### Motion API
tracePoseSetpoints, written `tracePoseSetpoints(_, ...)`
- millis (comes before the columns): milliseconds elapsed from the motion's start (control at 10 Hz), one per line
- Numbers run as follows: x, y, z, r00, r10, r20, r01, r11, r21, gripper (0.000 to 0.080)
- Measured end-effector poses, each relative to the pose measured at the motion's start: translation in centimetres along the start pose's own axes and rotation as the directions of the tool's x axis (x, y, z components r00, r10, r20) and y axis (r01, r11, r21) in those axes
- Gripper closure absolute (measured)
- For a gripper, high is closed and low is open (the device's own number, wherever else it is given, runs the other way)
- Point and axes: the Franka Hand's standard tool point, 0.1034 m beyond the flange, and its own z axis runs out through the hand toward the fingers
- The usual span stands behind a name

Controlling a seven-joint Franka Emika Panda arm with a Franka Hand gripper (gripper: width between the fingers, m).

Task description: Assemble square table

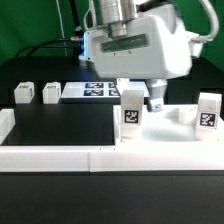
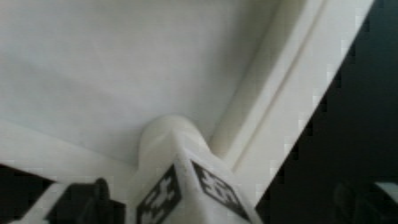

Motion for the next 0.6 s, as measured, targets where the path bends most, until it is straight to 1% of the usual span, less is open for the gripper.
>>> tracePoseSetpoints(200,0.07,0.07,0.01,0.987,-0.159,-0.001,0.159,0.987,-0.002,0.0151)
tracePoseSetpoints(300,0.14,0.11,0.0,0.964,-0.266,-0.001,0.266,0.964,-0.004,0.0151)
tracePoseSetpoints(400,0.45,0.39,0.13,0.863,-0.505,0.021,0.506,0.862,-0.025,0.015)
tracePoseSetpoints(500,0.74,0.37,0.38,0.781,-0.623,0.04,0.625,0.781,-0.028,0.015)
tracePoseSetpoints(600,0.68,0.31,0.41,0.808,-0.588,0.037,0.589,0.808,-0.027,0.019)
